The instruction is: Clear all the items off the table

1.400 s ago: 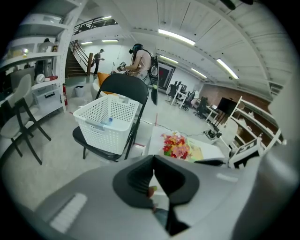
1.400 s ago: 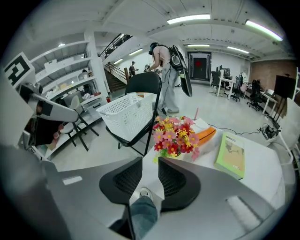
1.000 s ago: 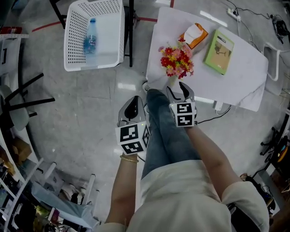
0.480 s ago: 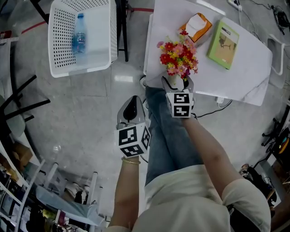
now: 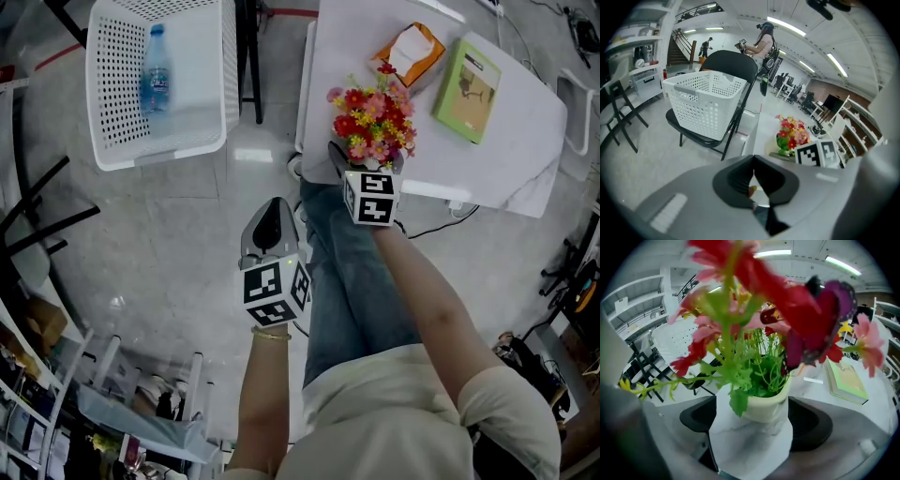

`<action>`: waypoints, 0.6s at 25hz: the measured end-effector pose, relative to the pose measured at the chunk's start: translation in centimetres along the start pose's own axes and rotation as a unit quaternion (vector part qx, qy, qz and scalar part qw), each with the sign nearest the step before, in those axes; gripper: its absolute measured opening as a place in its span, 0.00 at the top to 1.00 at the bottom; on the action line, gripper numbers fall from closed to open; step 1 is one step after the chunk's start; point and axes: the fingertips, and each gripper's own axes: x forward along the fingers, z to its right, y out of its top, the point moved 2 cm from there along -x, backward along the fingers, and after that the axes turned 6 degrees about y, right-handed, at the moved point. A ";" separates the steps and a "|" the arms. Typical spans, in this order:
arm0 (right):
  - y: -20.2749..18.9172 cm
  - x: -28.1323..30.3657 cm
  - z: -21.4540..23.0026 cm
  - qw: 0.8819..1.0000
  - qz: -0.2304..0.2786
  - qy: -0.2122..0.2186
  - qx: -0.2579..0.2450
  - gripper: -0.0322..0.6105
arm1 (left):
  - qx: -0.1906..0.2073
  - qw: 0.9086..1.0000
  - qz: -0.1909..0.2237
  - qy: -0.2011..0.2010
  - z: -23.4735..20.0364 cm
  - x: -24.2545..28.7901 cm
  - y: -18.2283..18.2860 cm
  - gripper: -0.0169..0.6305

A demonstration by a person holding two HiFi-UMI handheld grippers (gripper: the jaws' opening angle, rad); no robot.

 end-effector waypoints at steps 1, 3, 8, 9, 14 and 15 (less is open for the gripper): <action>0.2 0.3 0.1 1.000 0.002 -0.002 0.003 0.22 | 0.000 1.000 -0.001 0.000 0.0 0.1 0.0 0.96; 0.6 0.7 0.2 1.000 0.004 -0.008 0.012 0.21 | 0.001 1.000 -0.003 0.000 0.0 0.4 0.2 0.96; 1.1 1.6 0.8 0.999 0.006 -0.023 0.028 0.18 | 0.002 1.000 -0.006 -0.001 0.0 1.1 0.6 0.96; 1.2 1.8 0.9 0.999 0.005 -0.027 0.030 0.18 | 0.001 1.000 -0.006 -0.001 0.0 1.2 0.7 0.96; 1.4 2.9 1.5 0.998 -0.004 -0.037 0.048 0.17 | 0.002 1.000 -0.010 0.000 0.0 1.8 1.0 0.96; 1.4 3.1 1.6 0.998 -0.005 -0.037 0.050 0.17 | 0.002 1.000 -0.011 0.000 0.0 1.9 1.0 0.96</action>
